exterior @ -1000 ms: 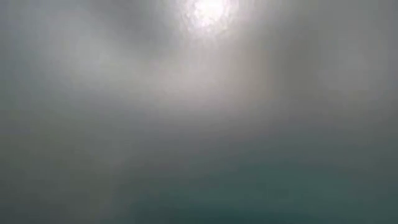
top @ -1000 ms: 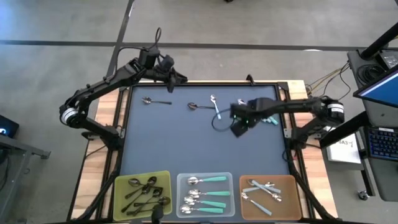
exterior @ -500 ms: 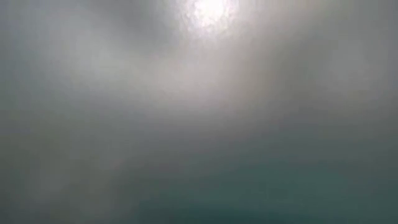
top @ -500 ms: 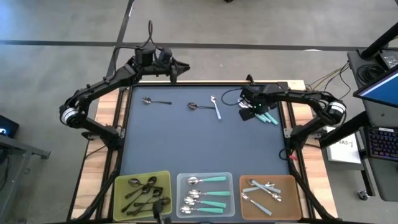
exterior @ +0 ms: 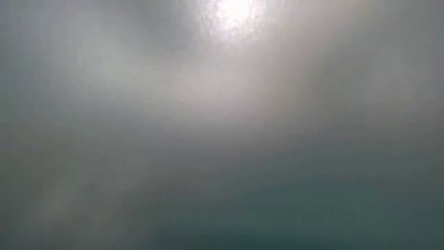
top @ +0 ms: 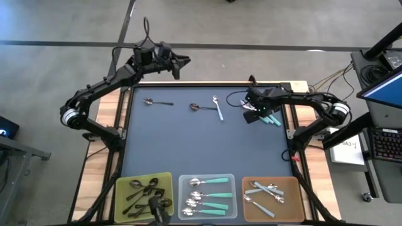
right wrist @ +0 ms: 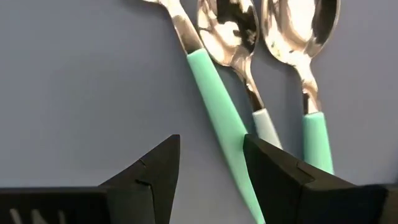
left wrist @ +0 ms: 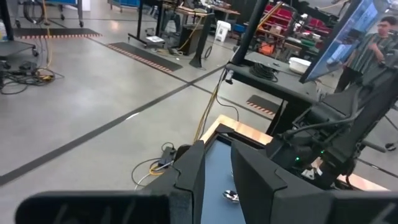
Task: Sort silverware by color (type)
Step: Put the green spoon into the transparent bin
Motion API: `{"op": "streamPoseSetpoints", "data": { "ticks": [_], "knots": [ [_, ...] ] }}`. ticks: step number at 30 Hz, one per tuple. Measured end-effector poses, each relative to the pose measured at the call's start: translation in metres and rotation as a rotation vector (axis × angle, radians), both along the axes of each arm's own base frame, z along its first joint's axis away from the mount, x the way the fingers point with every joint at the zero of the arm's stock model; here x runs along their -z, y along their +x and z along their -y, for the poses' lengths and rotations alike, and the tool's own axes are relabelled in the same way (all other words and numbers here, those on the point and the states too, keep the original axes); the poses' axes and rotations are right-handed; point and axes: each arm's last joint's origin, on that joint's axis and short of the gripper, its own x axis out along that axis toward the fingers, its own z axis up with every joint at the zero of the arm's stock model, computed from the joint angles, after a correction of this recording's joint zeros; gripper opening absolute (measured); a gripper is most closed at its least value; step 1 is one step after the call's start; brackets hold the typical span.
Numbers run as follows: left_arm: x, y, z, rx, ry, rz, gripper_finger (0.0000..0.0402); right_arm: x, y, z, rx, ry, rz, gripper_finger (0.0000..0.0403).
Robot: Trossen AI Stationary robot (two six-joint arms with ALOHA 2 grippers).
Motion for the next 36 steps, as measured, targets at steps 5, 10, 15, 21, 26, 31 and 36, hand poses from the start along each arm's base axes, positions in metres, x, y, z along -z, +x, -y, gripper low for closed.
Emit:
{"op": "streamPoseSetpoints", "data": {
  "ticks": [5,10,15,21,26,31,36],
  "knots": [
    [0.000,-0.002,-0.002,-0.014,0.000,-0.001,0.0061,0.013,-0.002,-0.001,-0.040,0.014,-0.057,0.0171],
    [0.000,-0.002,-0.002,-0.014,-0.001,-0.001,0.0061,0.031,0.002,0.001,-0.061,0.070,-0.100,0.0151],
    [0.000,-0.002,-0.002,-0.016,-0.029,0.008,0.0061,0.042,0.003,0.001,-0.060,0.131,-0.110,0.0090],
    [0.013,-0.002,0.001,0.052,-0.078,-0.062,0.0061,0.025,0.008,0.004,-0.065,0.100,-0.061,0.0047],
    [0.048,0.003,-0.002,0.070,-0.143,-0.147,0.0061,-0.023,0.029,0.017,-0.076,-0.029,0.168,0.0047],
    [0.080,0.018,-0.010,0.134,-0.270,-0.060,0.0062,-0.083,0.056,0.032,-0.125,-0.236,0.514,0.0047],
    [0.090,0.043,-0.010,0.279,-0.304,0.071,0.0062,-0.137,0.082,0.039,-0.187,-0.413,0.754,0.0047]
  ]
}}
